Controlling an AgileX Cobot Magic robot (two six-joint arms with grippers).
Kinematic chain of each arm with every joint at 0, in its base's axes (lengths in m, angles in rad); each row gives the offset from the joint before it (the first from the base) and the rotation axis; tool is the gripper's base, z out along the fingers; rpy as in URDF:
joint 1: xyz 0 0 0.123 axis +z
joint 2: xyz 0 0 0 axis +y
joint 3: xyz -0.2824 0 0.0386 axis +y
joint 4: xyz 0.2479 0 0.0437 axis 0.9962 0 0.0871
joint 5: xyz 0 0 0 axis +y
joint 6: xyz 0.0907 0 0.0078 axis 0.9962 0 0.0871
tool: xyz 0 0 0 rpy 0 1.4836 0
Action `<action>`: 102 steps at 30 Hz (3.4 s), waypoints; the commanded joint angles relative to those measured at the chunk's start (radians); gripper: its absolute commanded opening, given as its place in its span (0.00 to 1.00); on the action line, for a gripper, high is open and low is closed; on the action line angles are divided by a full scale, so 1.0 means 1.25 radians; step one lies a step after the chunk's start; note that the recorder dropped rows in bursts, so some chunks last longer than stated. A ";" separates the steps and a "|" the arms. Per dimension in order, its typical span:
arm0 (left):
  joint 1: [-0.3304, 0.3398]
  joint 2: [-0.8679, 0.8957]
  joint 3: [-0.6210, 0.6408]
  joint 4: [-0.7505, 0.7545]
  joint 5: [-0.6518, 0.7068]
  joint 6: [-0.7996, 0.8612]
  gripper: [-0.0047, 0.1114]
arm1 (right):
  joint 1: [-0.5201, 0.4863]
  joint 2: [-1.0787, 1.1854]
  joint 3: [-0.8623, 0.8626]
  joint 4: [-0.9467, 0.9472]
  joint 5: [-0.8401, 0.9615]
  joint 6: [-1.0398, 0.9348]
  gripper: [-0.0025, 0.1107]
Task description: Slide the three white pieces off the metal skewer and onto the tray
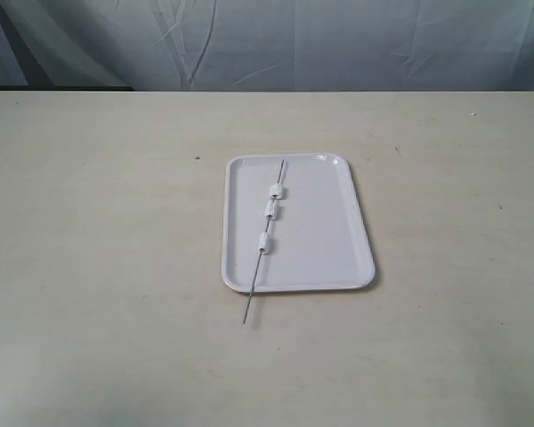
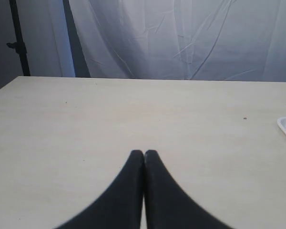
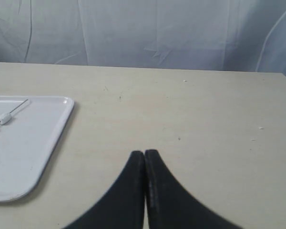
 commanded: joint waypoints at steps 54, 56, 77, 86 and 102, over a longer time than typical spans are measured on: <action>-0.001 0.226 -0.344 0.396 -0.635 -0.341 0.04 | -0.003 0.209 -0.540 -0.112 -0.278 0.248 0.02; -0.002 0.317 -0.415 0.498 -0.635 -0.454 0.04 | -0.002 0.308 -0.629 -0.095 -0.192 0.248 0.02; -0.128 1.147 -0.667 1.370 -0.785 -1.255 0.31 | 0.143 1.129 -0.962 0.306 0.237 0.107 0.02; -0.300 1.300 -0.679 1.370 -0.731 -1.406 0.33 | 0.143 1.309 -0.962 0.555 0.259 -0.077 0.02; -0.367 1.384 -0.621 1.370 -0.712 -1.455 0.33 | 0.143 1.419 -0.962 0.691 0.304 -0.205 0.02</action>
